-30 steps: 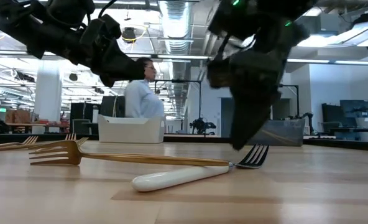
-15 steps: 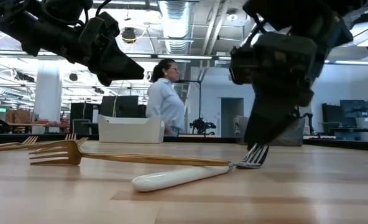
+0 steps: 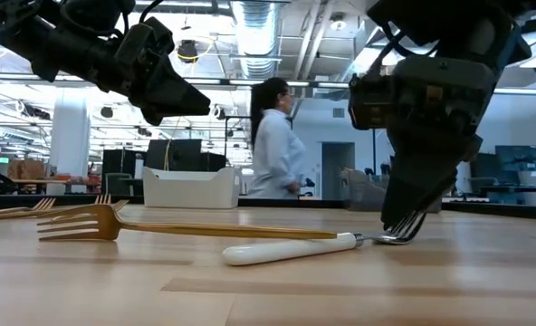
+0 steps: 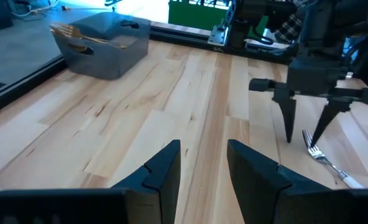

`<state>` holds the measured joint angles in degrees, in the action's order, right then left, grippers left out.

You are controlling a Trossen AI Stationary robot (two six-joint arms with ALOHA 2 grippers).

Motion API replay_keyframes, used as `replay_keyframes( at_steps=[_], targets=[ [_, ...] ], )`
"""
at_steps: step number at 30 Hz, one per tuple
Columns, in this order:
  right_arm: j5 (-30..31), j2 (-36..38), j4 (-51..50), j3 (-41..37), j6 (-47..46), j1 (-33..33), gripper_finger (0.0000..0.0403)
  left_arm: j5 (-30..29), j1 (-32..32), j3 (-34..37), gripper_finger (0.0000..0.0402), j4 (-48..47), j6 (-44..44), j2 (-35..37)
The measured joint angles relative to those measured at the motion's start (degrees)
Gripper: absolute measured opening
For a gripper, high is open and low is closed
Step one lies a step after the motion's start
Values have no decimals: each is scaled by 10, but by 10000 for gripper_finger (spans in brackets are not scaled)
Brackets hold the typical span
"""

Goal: Sort silverware by color (type)
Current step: Put the white fork into the white bin

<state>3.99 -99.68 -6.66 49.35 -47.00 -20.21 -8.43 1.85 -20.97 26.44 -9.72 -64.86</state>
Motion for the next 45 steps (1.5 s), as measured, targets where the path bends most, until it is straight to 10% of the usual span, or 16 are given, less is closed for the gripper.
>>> replay_keyframes(
  at_steps=[15,45],
  targets=[
    [20,58,-133,-2,-42,-13,199,-28,0,0,118,-1,-2,0],
    [-15,23,101,-60,-85,-18,174,-109,0,0,118,0,24,0]
  ],
)
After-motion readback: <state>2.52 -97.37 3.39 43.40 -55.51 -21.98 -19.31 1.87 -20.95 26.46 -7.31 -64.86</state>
